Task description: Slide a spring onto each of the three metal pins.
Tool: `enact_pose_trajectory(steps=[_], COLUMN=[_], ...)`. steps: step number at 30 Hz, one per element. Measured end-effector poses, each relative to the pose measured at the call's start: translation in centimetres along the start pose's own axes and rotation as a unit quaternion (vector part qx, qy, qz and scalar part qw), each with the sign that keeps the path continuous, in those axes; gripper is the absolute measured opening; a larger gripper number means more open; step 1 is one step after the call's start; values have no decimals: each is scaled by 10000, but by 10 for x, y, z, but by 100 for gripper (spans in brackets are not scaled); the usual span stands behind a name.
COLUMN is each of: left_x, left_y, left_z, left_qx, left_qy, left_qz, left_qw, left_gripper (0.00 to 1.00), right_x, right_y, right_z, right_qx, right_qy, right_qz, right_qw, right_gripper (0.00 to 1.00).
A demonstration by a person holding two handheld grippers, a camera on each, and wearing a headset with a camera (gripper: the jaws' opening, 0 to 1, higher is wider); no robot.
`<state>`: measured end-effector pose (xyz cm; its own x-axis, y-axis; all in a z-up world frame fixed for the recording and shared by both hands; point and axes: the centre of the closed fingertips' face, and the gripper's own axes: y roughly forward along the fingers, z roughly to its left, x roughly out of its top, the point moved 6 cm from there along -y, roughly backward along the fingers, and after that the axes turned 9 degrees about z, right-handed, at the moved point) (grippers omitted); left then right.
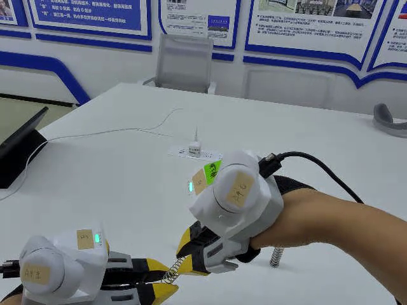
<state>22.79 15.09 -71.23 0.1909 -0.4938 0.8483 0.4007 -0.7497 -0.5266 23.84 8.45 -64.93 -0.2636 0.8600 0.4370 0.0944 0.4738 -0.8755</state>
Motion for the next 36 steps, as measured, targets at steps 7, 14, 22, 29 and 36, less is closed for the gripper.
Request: enact_pose_trajectory(steps=[7, 14, 22, 29, 36], left_x=[4, 4, 1, 2, 3], left_y=[-1, -1, 2, 2, 3], left_z=[-1, -2, -2, 0, 1], left_qx=[-16, -30, -57, -50, -48], left_qy=[-9, -33, -106, -126, -185], left_qz=[-73, -102, -127, -160, -215], left_qw=[10000, 9999, 9998, 9998, 9996], left_gripper=[11, 11, 10, 10, 10], right_x=[9, 13, 9, 5, 2], right_y=[-3, -1, 1, 4, 6], right_z=[0, 1, -1, -2, -2], right_qx=[-26, -41, -22, 7, 9], right_qy=[-31, -53, 59, 207, 334], right_qz=[-108, -153, -130, -155, -222], right_qw=[9999, 9999, 9999, 9997, 9992], right_gripper=[11, 12, 14, 14, 13])
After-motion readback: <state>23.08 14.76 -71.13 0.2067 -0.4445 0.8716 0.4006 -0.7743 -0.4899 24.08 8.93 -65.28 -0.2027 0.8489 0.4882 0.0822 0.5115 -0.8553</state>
